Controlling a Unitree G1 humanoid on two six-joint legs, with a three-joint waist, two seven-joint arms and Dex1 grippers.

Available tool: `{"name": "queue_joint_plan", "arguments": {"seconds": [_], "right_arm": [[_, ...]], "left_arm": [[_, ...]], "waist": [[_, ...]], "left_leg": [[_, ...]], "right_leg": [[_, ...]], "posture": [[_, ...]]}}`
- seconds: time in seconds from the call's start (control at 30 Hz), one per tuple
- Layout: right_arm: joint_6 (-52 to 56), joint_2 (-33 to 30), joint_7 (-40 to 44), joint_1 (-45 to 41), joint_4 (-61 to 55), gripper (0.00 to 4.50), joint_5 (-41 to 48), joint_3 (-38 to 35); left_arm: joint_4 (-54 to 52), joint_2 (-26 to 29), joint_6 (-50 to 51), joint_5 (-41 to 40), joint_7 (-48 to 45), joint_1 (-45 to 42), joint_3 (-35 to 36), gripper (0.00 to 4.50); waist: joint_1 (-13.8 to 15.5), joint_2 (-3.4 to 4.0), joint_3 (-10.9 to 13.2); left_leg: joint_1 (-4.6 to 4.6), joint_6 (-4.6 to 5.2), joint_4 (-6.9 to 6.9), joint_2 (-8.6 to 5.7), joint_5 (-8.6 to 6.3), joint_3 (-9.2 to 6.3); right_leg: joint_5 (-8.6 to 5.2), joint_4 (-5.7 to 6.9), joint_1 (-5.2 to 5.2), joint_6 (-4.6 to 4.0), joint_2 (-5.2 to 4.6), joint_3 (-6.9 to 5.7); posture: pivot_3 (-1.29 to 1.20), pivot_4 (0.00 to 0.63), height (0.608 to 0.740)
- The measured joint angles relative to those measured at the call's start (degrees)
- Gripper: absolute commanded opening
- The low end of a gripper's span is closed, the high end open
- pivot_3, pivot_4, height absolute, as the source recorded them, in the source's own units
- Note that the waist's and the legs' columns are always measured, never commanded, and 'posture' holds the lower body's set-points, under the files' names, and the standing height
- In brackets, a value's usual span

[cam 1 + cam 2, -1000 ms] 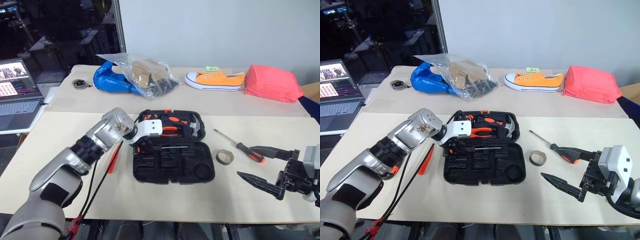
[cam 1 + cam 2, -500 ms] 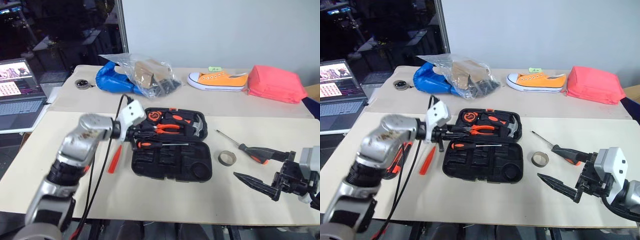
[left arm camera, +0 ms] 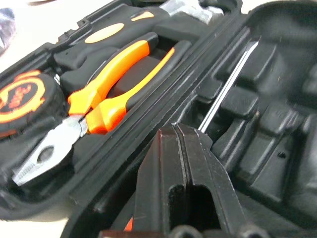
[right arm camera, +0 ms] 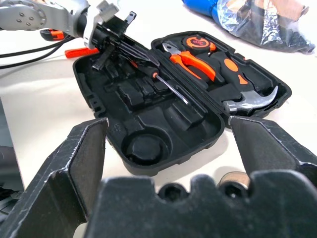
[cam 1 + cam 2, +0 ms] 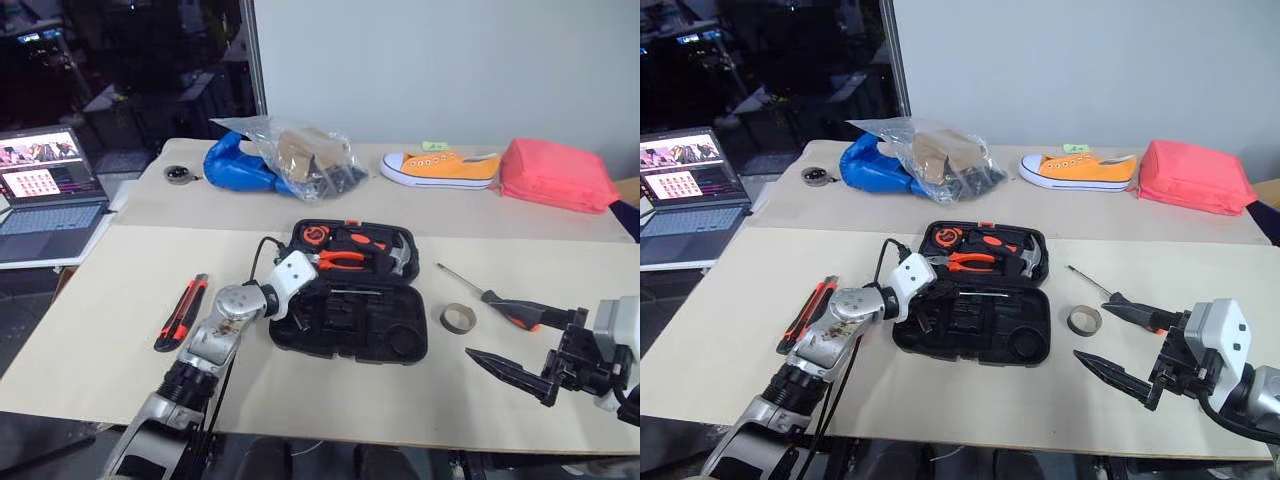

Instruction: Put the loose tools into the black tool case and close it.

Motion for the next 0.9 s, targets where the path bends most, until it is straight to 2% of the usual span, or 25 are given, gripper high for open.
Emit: {"name": "queue_joint_plan", "arguments": {"seconds": [0.07, 0.27, 0.47, 0.57, 0.63, 0.77, 0.9], "right_arm": [[0.07, 0.05, -0.39, 0.24, -0.07, 4.5, -0.04, 0.01], [1.28, 0.37, -3.33, 0.43, -0.23, 4.5, -0.38, 0.19], [5.11, -0.3, -9.87, -1.33, 0.33, 4.5, -3.52, 1.76], [11.04, -5.97, -13.77, -3.97, 0.88, 4.5, -7.01, 4.61], [15.25, -9.75, -14.78, -7.38, 2.66, 4.5, -8.32, 7.45], [19.46, -14.45, -16.86, -16.83, 10.18, 4.5, -12.55, 14.01], [20.36, -18.27, -16.42, -25.05, 15.6, 4.5, -17.2, 21.28]], "left_arm": [[1.18, 0.15, -0.58, 0.63, -0.42, -0.51, -0.24, 0.03], [0.34, 1.09, -1.9, 0.08, -1.33, -0.07, 1.08, 0.03], [-12.77, 1.52, 6.26, -16.48, -6.43, 7.32, 11.03, 0.03], [-22.92, 6.0, 16.38, -26.79, -8.57, 7.12, 16.46, 0.75], [-29.01, 9.62, 22.36, -33.37, -10.16, 7.07, 19.15, 1.58], [-38.19, 13.87, 31.54, -42.51, -10.3, 7.31, 20.38, 2.98], [-44.17, 16.17, 37.21, -48.36, -6.67, 6.71, 22.13, 4.3]], "waist": [[-0.28, 0.1, -0.06], [-0.74, 0.11, -0.08], [-1.31, 0.06, 0.03], [-1.22, 0.0, 0.07], [-1.25, -0.03, 0.09], [-1.11, 0.01, 0.23], [-0.94, -0.01, 0.24]], "left_leg": [[0.08, 0.0, 0.0, -0.01, 0.0, -0.01], [0.09, 0.0, -0.02, 0.03, 0.0, -0.01], [-0.55, 0.01, -0.24, 0.04, 0.02, -0.05], [-0.89, 0.0, -0.21, 0.01, 0.03, -0.07], [-0.91, 0.0, -0.24, -0.03, 0.02, -0.06], [-0.97, 0.01, -0.28, -0.07, 0.03, -0.04], [-1.0, 0.01, -0.32, -0.04, 0.02, -0.07]], "right_leg": [[-0.17, 0.01, 0.07, -0.32, -0.01, 0.05], [-0.1, -0.02, 0.13, -0.19, -0.01, 0.07], [0.03, 0.08, -0.99, 0.0, 0.04, 0.1], [0.04, 0.06, -1.28, 0.01, 0.01, 0.08], [0.03, -0.05, -1.26, 0.04, -0.04, 0.09], [0.07, -0.34, -1.25, 0.13, -0.07, 0.05], [0.07, -0.42, -1.25, 0.12, -0.02, -0.03]], "posture": [[0.0, 0.15, 0.74], [0.0, 0.15, 0.74], [0.0, 0.15, 0.74], [0.0, 0.15, 0.74], [0.0, 0.15, 0.74], [0.0, 0.15, 0.74], [0.0, 0.15, 0.74]]}}
